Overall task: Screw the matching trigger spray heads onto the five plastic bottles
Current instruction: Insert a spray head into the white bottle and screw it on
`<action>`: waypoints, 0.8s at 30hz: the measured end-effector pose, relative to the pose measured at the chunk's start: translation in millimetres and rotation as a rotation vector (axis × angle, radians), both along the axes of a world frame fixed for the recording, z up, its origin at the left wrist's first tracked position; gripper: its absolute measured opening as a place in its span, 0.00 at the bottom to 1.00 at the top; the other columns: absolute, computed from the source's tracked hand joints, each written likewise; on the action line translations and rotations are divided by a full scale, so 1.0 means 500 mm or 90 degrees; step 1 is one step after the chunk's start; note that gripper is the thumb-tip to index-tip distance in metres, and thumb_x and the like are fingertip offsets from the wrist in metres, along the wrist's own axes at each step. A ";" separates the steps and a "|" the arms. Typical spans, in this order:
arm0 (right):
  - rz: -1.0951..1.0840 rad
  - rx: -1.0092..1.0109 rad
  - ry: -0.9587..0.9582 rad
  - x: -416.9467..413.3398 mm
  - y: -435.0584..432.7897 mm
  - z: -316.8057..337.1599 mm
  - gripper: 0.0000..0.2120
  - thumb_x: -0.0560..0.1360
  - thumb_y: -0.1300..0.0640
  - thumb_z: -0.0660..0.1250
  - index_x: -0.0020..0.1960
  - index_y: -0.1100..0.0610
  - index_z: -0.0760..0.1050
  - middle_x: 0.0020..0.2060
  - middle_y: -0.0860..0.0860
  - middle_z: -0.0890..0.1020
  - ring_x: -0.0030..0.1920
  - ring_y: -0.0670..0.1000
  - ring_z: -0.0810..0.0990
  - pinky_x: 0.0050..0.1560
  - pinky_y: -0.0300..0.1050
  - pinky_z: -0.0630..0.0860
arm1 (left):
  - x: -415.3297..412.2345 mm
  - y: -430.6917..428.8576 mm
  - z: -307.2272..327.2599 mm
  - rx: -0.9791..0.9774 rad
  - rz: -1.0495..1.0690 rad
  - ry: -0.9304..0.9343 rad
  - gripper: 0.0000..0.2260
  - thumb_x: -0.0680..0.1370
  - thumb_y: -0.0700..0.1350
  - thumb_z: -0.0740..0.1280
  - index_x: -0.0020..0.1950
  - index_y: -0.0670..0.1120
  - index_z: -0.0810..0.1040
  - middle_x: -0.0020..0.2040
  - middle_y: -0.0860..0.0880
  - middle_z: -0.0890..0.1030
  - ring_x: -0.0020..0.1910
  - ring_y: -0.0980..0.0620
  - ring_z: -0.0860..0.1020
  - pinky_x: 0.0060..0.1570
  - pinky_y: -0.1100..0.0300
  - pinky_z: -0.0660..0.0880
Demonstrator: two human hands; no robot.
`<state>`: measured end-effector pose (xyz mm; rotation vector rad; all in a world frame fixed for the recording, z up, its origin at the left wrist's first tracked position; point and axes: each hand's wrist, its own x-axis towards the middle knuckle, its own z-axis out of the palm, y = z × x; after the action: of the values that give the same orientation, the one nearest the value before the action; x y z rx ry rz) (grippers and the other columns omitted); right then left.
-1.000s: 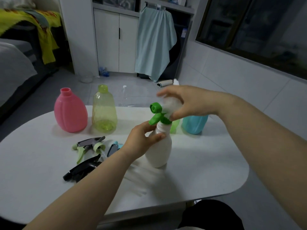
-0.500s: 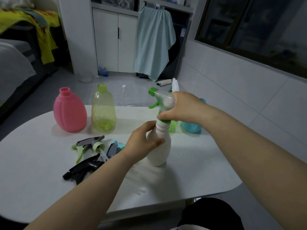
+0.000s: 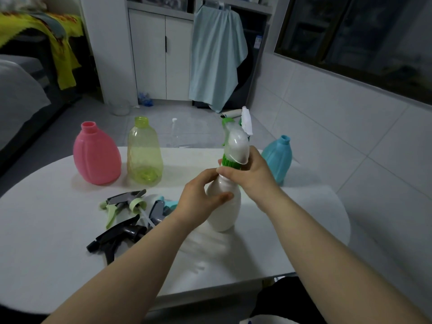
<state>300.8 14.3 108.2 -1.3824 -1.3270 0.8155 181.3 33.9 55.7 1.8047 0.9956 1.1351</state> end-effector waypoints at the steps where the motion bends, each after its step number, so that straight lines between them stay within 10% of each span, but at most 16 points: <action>1: -0.001 0.002 0.004 -0.002 -0.002 -0.005 0.16 0.63 0.58 0.73 0.43 0.49 0.69 0.49 0.56 0.81 0.51 0.53 0.79 0.54 0.47 0.76 | 0.000 0.000 0.000 0.000 0.000 0.001 0.20 0.67 0.41 0.72 0.57 0.50 0.73 0.48 0.59 0.75 0.51 0.57 0.73 0.43 0.85 0.62; 6: 0.106 0.046 0.055 0.017 -0.012 0.002 0.13 0.69 0.63 0.67 0.44 0.46 0.73 0.39 0.41 0.81 0.41 0.37 0.79 0.43 0.29 0.75 | -0.001 0.006 0.003 0.001 -0.008 0.013 0.19 0.66 0.43 0.72 0.55 0.49 0.74 0.48 0.58 0.76 0.50 0.58 0.73 0.43 0.84 0.63; 13: 0.086 0.073 0.082 0.026 -0.008 -0.004 0.13 0.67 0.66 0.69 0.44 0.48 0.75 0.41 0.43 0.81 0.40 0.36 0.80 0.43 0.28 0.75 | -0.035 0.022 0.019 -0.154 -0.199 0.045 0.22 0.67 0.38 0.71 0.57 0.55 0.70 0.55 0.55 0.76 0.57 0.57 0.73 0.47 0.75 0.69; 19: 0.070 0.096 0.094 0.033 0.000 -0.012 0.14 0.65 0.67 0.70 0.41 0.49 0.73 0.40 0.44 0.81 0.39 0.37 0.80 0.41 0.28 0.75 | 0.014 -0.027 -0.006 -0.018 0.101 0.125 0.27 0.63 0.48 0.74 0.59 0.49 0.70 0.57 0.50 0.76 0.56 0.49 0.72 0.59 0.51 0.67; 24: 0.099 0.050 0.101 0.041 0.007 -0.013 0.15 0.65 0.64 0.71 0.44 0.49 0.70 0.47 0.52 0.82 0.50 0.50 0.81 0.54 0.44 0.76 | -0.011 0.013 0.014 -0.049 -0.118 0.086 0.26 0.67 0.41 0.71 0.63 0.49 0.68 0.58 0.54 0.73 0.59 0.55 0.71 0.52 0.72 0.65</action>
<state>321.3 17.7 101.5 -1.1403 -1.3393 0.9476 176.0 40.5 62.7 1.8869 0.9143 0.8610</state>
